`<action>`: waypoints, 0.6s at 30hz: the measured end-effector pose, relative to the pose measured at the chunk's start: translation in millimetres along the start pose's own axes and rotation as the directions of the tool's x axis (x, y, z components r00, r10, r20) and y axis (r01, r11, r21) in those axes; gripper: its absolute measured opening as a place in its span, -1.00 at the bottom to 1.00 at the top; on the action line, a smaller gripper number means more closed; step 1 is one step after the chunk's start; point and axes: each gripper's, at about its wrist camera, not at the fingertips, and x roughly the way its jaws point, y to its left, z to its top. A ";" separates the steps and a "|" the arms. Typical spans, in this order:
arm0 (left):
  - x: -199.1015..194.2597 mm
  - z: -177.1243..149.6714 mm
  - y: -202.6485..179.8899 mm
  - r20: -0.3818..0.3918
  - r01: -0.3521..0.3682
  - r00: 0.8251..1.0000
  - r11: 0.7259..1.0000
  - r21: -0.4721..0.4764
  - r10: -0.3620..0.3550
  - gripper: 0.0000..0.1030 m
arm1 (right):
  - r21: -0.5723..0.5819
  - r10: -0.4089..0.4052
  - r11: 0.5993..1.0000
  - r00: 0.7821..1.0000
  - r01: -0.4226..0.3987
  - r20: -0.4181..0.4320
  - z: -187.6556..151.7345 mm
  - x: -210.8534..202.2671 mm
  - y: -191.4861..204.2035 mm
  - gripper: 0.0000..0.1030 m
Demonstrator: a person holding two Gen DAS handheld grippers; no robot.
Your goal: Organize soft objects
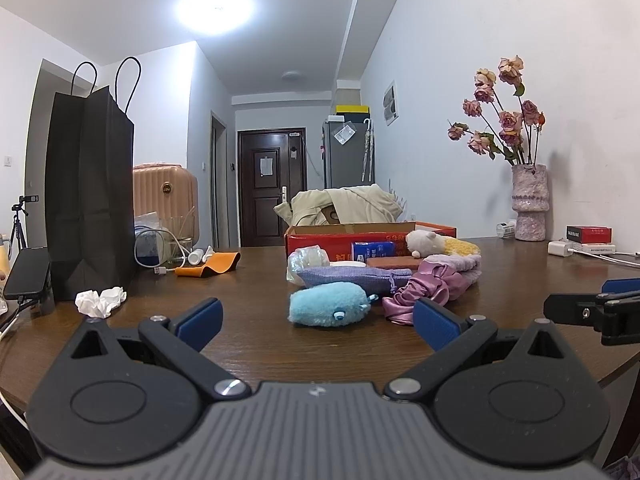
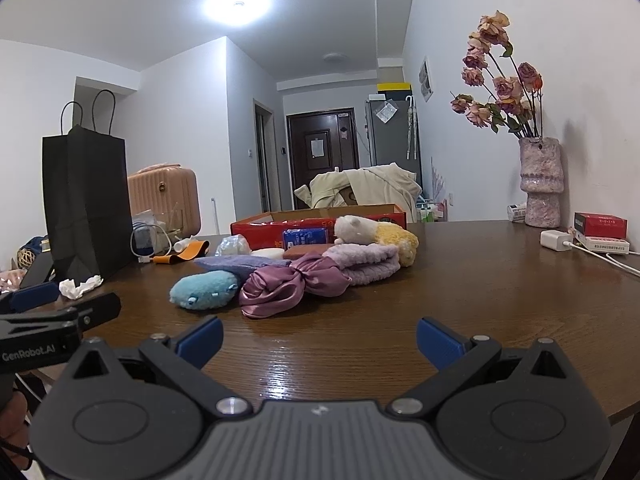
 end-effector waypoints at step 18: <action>0.1 0.1 0.2 -0.004 0.001 1.000 1.000 -0.001 -0.001 1.00 | 0.002 0.001 1.000 1.000 -0.001 -0.004 0.1 1.4 -0.1 1.00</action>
